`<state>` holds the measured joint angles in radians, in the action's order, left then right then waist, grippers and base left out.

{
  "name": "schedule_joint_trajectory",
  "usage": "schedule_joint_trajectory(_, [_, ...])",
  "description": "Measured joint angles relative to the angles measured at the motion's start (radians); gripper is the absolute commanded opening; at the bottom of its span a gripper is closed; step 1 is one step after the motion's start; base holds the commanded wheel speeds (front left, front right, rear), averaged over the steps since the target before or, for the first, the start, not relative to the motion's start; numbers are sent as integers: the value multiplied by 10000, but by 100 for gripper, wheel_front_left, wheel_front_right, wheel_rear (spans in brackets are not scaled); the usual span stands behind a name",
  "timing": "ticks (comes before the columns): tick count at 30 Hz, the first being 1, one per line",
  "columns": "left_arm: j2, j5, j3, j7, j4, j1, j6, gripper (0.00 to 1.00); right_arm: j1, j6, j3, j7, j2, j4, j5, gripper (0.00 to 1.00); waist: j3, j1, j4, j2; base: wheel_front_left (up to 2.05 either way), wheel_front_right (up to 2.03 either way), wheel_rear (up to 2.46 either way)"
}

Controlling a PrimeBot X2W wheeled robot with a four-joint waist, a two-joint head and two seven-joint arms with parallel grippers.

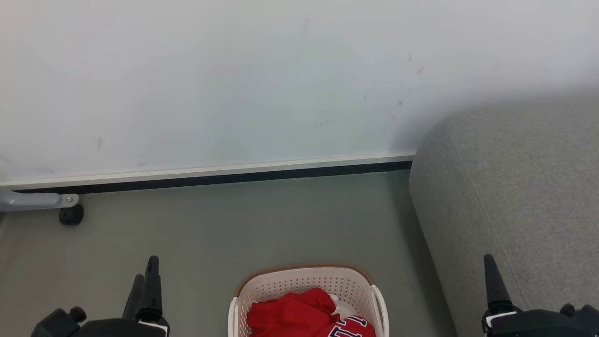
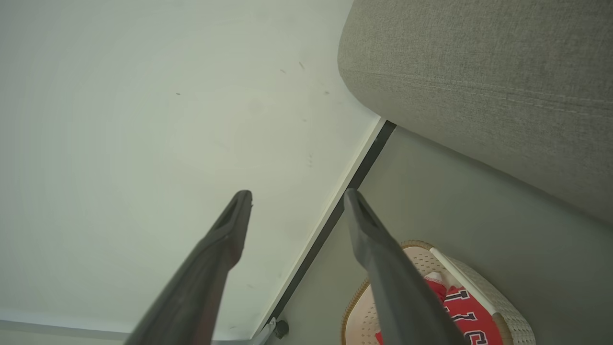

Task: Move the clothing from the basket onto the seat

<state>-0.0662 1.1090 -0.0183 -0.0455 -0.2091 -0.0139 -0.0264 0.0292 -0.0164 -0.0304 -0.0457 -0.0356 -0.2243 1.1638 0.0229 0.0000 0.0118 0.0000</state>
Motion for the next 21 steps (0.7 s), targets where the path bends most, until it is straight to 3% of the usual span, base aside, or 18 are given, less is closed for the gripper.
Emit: schedule_joint_trajectory(21, [-562,-4209,-656,-746,418,264,612,100,5,533,-1383,-731,-466,274,-3914,100,59,0,189,0,0,0,0])
